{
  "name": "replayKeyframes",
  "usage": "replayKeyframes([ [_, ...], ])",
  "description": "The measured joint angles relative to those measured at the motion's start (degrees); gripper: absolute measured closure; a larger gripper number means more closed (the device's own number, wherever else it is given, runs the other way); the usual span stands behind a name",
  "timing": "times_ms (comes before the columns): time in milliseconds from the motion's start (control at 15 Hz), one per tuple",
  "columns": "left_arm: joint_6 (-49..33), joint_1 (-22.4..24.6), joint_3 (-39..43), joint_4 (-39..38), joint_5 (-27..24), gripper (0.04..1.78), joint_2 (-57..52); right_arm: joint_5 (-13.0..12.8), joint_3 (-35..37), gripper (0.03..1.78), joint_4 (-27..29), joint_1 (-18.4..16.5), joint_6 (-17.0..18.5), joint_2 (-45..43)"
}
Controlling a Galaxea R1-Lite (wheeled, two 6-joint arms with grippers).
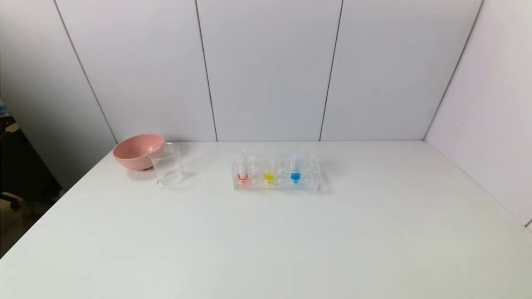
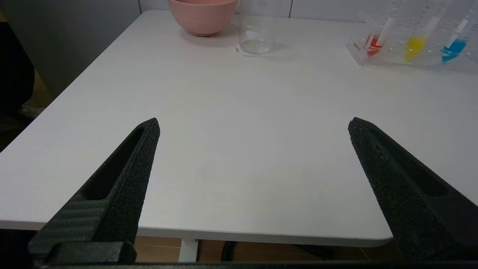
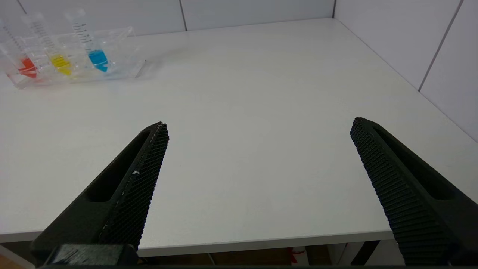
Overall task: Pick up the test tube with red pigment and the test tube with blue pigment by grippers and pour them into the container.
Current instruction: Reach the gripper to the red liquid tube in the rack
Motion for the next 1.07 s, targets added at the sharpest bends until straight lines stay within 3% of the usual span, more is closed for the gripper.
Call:
replayKeyframes([
  [1067,2.1,-0.1,-2.6,0.7,-0.4,0.06,1.6,0.0,0.0,0.04,0.0,0.0,0.0,0.0],
])
